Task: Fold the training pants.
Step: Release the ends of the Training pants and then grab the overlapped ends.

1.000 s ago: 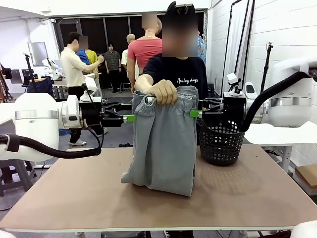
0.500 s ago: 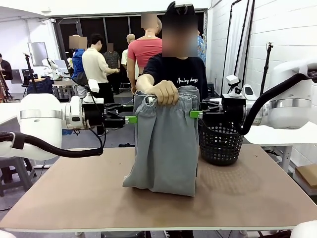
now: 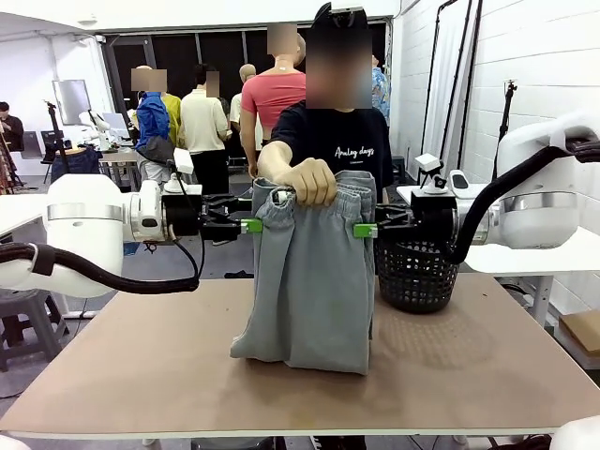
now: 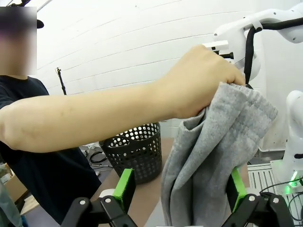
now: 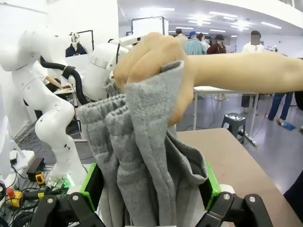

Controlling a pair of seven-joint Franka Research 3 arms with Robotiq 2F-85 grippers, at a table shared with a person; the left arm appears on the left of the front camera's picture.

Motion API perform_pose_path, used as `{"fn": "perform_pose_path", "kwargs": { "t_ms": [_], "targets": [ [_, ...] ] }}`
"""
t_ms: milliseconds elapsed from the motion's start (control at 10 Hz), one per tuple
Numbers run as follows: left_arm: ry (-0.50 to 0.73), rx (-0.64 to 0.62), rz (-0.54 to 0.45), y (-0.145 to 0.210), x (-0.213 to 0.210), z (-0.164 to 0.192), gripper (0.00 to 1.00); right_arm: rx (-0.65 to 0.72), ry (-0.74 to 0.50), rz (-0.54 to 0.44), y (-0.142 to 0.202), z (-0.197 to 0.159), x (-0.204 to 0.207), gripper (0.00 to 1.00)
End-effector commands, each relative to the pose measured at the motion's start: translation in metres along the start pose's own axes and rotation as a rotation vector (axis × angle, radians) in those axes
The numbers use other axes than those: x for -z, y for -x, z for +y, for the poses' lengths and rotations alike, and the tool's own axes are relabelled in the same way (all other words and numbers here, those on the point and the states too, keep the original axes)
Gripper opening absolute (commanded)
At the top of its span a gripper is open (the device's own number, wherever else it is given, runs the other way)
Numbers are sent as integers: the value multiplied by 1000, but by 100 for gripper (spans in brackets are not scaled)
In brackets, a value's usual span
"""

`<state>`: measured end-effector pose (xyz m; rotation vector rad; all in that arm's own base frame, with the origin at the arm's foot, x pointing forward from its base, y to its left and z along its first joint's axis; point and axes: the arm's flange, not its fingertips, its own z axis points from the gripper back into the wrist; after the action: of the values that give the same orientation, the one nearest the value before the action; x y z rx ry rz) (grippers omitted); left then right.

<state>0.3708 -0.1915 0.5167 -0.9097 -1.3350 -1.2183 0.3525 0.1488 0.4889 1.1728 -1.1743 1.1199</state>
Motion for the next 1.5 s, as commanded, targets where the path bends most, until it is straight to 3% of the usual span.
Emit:
{"fn": "perform_pose_path", "kwargs": {
  "t_ms": [0,700,900,1400],
  "targets": [
    [19,-5,11,11,1,3,100,33,-14,50,14,18,-3,100],
    [101,-36,6,31,-3,-5,100,12,-30,24,40,11,21,100],
    [199,-52,-75,26,-6,-11,100,1,-36,12,39,9,23,100],
    [103,-65,-4,32,18,-10,100,-23,-105,-11,30,13,39,100]
  ]
}}
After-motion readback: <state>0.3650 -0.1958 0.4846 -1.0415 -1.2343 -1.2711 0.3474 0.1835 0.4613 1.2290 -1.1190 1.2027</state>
